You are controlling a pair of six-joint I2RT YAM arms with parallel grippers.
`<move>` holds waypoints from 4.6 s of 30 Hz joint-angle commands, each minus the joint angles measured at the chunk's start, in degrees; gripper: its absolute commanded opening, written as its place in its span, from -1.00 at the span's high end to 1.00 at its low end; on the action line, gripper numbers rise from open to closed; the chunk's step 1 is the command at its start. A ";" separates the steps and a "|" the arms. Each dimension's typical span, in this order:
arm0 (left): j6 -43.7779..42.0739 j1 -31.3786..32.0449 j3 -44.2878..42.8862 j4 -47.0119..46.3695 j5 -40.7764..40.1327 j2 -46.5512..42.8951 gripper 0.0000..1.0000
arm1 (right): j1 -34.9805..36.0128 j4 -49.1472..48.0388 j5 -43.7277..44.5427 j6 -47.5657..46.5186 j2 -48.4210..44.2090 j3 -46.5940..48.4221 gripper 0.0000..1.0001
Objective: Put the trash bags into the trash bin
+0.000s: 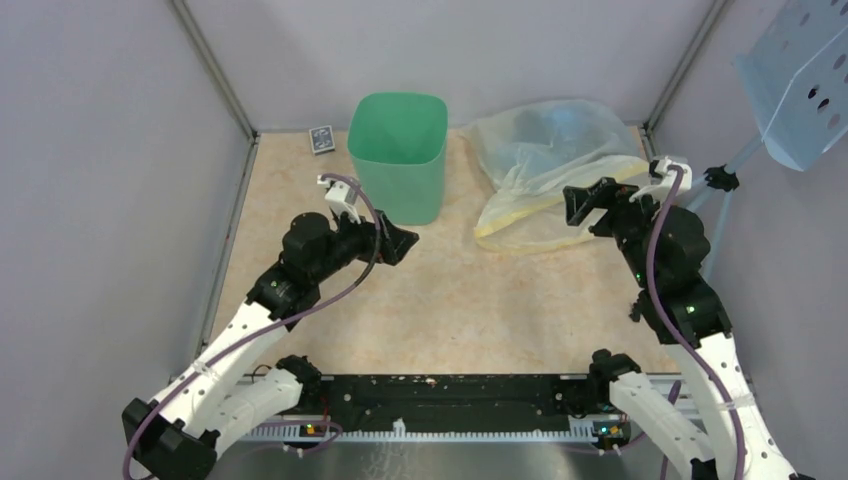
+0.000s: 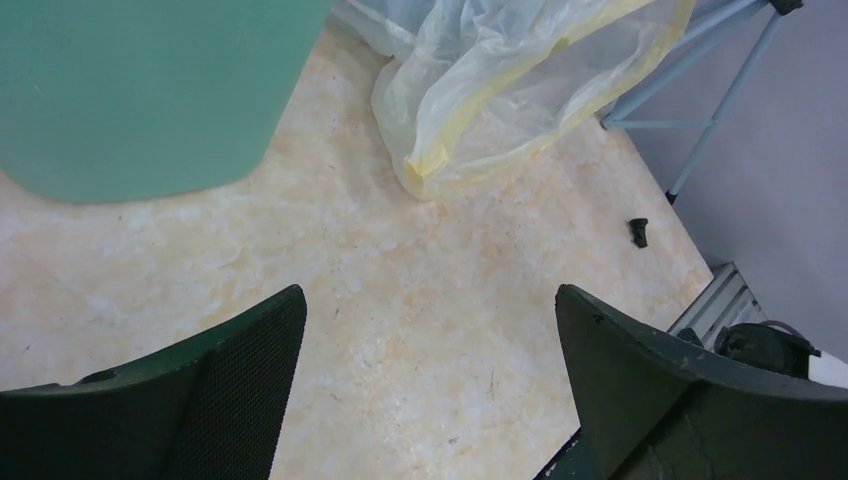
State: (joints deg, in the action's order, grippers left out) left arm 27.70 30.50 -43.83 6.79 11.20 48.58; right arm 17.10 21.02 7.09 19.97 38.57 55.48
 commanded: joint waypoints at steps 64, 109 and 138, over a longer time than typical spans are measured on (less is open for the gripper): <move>-41.99 18.15 -67.55 -14.50 -8.57 81.47 -0.49 | -9.72 -2.43 2.28 25.69 -0.76 -18.58 -0.09; -24.48 22.41 -49.71 1.00 3.56 50.46 1.00 | -7.08 -40.99 -8.71 48.07 28.30 -30.09 -0.43; -27.07 21.55 -44.43 -0.29 -13.26 53.02 1.00 | -0.78 -51.93 7.11 47.20 49.38 -21.21 0.81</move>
State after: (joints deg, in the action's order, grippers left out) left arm 2.00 52.51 -87.68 9.02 4.36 99.92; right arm 16.01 -30.70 11.68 71.40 92.16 32.38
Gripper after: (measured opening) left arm 0.004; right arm 0.157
